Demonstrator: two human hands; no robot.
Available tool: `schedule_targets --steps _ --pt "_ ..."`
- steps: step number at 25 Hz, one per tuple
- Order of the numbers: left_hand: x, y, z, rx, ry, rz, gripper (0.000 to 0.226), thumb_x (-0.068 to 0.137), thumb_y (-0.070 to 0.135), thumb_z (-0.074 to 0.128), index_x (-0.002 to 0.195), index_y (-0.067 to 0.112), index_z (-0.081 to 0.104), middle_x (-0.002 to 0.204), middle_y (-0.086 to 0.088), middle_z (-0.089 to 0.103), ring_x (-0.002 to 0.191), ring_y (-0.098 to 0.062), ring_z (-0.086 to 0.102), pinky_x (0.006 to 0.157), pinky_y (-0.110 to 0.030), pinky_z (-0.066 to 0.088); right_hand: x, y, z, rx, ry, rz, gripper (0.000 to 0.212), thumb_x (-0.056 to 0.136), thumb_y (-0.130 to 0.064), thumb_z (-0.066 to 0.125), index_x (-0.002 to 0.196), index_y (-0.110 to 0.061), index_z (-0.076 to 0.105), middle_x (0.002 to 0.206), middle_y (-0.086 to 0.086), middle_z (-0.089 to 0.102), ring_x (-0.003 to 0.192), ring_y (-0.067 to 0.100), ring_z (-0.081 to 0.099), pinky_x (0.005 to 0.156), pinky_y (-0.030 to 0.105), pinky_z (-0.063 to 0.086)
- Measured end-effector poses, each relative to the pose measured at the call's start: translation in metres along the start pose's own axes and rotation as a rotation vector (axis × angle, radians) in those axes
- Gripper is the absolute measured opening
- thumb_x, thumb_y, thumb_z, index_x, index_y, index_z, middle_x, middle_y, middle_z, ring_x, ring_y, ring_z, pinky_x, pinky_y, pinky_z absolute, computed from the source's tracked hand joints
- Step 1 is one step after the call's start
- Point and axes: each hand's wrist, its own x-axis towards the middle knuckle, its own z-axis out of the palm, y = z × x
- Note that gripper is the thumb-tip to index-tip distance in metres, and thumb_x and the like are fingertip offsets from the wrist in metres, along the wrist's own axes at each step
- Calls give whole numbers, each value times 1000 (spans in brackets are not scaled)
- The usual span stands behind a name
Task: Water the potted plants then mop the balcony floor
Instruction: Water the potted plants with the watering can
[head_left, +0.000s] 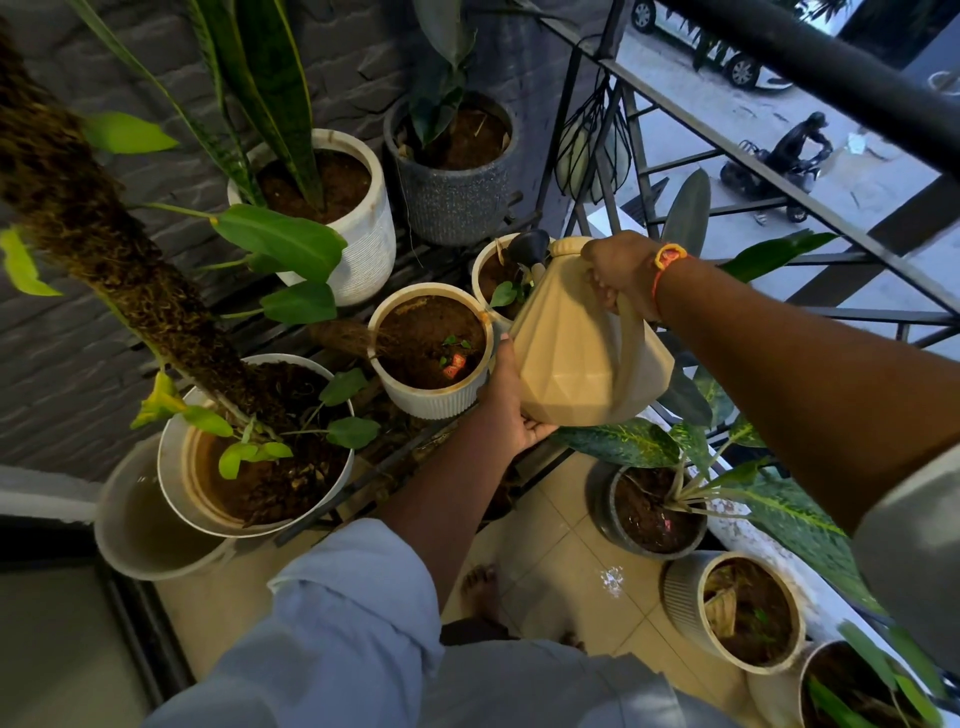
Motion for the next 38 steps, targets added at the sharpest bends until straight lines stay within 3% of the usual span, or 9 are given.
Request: schedule_targets --steps 8,11,15,17,22,25,28,32,38 --pt "10 2 -10 36 13 40 94 77 81 66 146 21 49 133 -15 63 111 -34 65 78 -48 60 -1 10 10 46 59 2 30 98 -22 43 76 -8 59 64 9 52 51 20 47 53 29 42" --pt "15 1 -20 53 -10 43 85 84 75 64 148 22 46 132 -13 60 108 -32 63 85 -48 56 -1 28 25 86 104 2 26 97 -32 44 94 -11 59 63 7 55 49 20 49 52 30 45" --pt "24 -3 -36 47 -7 40 82 88 70 63 153 26 41 122 -12 59 103 -32 61 80 -47 55 -7 53 45 75 124 -30 39 92 -44 44 87 -10 62 67 10 62 63 29 60 73 45 57" --pt "28 -5 -44 29 -8 45 76 91 66 61 152 26 40 113 -11 58 100 -33 60 84 -49 54 -15 65 53 76 84 -49 39 96 -43 44 98 -8 62 77 11 64 71 30 62 78 47 57" --pt "40 -18 -66 -13 -4 42 63 90 71 60 139 34 49 118 -8 62 106 -36 63 90 -56 56 -41 96 73 76 -56 -89 31 103 -42 47 103 -12 55 68 5 63 43 14 61 64 41 62" --pt "46 -33 -85 6 36 62 82 78 75 71 147 34 52 135 -10 66 121 -40 64 98 -70 52 -56 121 86 110 -154 -100 33 101 -43 51 106 -10 52 62 6 66 50 20 65 75 52 63" --pt "52 -56 -106 40 89 62 92 64 77 78 145 40 54 140 -10 64 125 -41 61 101 -72 48 -78 143 96 128 -198 -106 38 103 -39 50 112 -2 50 68 13 65 57 24 65 76 51 62" --pt "30 -93 -117 5 129 26 81 74 75 72 144 37 53 140 -13 60 123 -43 59 94 -69 53 -101 173 101 100 -232 -134 34 104 -38 47 102 -5 53 66 12 67 59 27 68 67 41 58" --pt "16 -153 -124 6 211 -53 95 71 75 77 151 35 45 146 -11 55 126 -41 56 105 -69 47 -114 220 99 108 -239 -61 33 104 -38 47 94 -7 52 65 13 63 55 24 62 62 39 56"
